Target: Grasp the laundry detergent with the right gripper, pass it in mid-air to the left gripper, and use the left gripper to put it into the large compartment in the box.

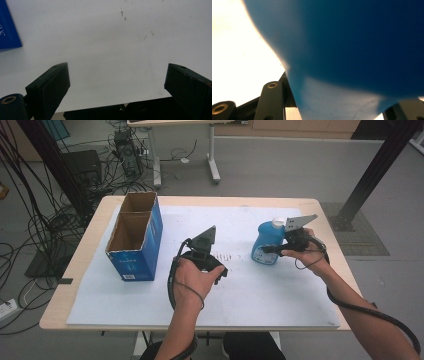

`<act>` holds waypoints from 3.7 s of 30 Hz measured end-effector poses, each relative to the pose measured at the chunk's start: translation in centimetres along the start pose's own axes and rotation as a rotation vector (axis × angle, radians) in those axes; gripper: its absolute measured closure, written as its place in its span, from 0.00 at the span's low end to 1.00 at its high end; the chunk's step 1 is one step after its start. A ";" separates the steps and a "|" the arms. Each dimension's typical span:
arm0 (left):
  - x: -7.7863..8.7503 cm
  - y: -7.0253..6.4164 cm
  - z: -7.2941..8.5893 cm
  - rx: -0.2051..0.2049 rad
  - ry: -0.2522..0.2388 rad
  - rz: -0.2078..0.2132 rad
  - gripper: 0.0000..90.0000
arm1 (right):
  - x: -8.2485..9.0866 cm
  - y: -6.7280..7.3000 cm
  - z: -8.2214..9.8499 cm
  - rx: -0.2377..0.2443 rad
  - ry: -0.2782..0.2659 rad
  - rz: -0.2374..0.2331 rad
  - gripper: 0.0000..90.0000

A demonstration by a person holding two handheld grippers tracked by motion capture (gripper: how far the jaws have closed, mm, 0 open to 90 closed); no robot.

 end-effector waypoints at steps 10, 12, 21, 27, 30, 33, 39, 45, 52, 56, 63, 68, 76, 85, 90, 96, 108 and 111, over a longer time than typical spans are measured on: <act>-0.1 0.0 0.0 0.000 0.003 -0.003 0.07 | 0.0 0.0 0.0 -0.003 -0.003 0.004 0.48; -0.1 0.0 0.0 0.000 0.002 -0.003 0.07 | 0.0 0.0 0.0 -0.005 -0.002 0.004 0.48; -0.1 0.0 0.0 -0.001 0.004 -0.006 0.07 | 0.0 0.0 0.0 -0.005 -0.003 0.004 0.49; -0.1 0.1 0.1 0.000 0.009 -0.007 0.07 | 0.0 0.0 0.0 -0.008 -0.004 0.006 0.49; -0.1 0.1 0.1 0.000 0.009 -0.006 0.07 | 0.0 0.0 0.0 -0.007 -0.003 0.007 0.50; -0.1 0.1 0.1 -0.001 0.010 -0.008 0.07 | 0.0 0.0 0.0 -0.010 -0.004 0.010 0.50; 0.0 0.1 0.1 -0.006 0.007 -0.007 0.07 | 0.0 0.0 0.0 -0.013 -0.006 0.015 0.50; -0.1 0.0 0.2 -0.003 0.008 -0.007 0.07 | 0.0 0.0 0.0 -0.016 -0.007 0.017 0.50; 0.0 0.1 0.2 -0.005 0.012 -0.011 0.07 | 0.0 0.0 0.0 -0.014 -0.012 0.016 0.50; 0.2 0.2 0.2 -0.008 0.014 -0.016 0.07 | 0.0 0.0 0.0 -0.016 -0.008 0.020 0.50; 1.1 0.2 0.1 -0.014 0.006 -0.022 0.07 | -0.1 0.2 -0.8 -0.019 -0.011 0.032 0.50; 2.5 0.3 0.0 -0.027 -0.003 -0.030 0.08 | 0.2 0.4 -2.2 -0.011 -0.002 0.027 0.50; 5.8 0.5 -1.0 -0.063 -0.041 -0.015 0.07 | 1.2 0.7 -6.5 0.003 -0.006 0.017 0.50; 9.6 1.0 -3.1 -0.155 -0.080 0.014 0.07 | 1.8 0.7 -10.5 0.009 0.005 0.008 0.50; 11.5 1.5 -4.6 -0.226 -0.107 0.036 0.07 | 1.7 1.1 -12.4 0.007 0.022 0.003 0.50; 13.4 1.4 -5.7 -0.328 -0.115 0.044 0.07 | 1.1 2.3 -13.8 -0.003 0.034 -0.039 0.50; 16.5 2.0 -7.9 -0.520 -0.148 0.081 0.07 | -2.6 4.4 -14.6 0.008 0.060 -0.164 0.50; 16.8 2.0 -8.3 -0.578 -0.143 0.087 0.07 | -3.4 4.8 -14.9 0.008 0.052 -0.183 0.50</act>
Point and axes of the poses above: each handheld gripper's, and its own axes: x roughly backward along the jaws, z roughly out of its underside, y roughly to its left, the point moved 10 cm from there along -x, roughly forward along the jaws, and after that the axes turned 9 degrees about -y, right-handed, at the moved point
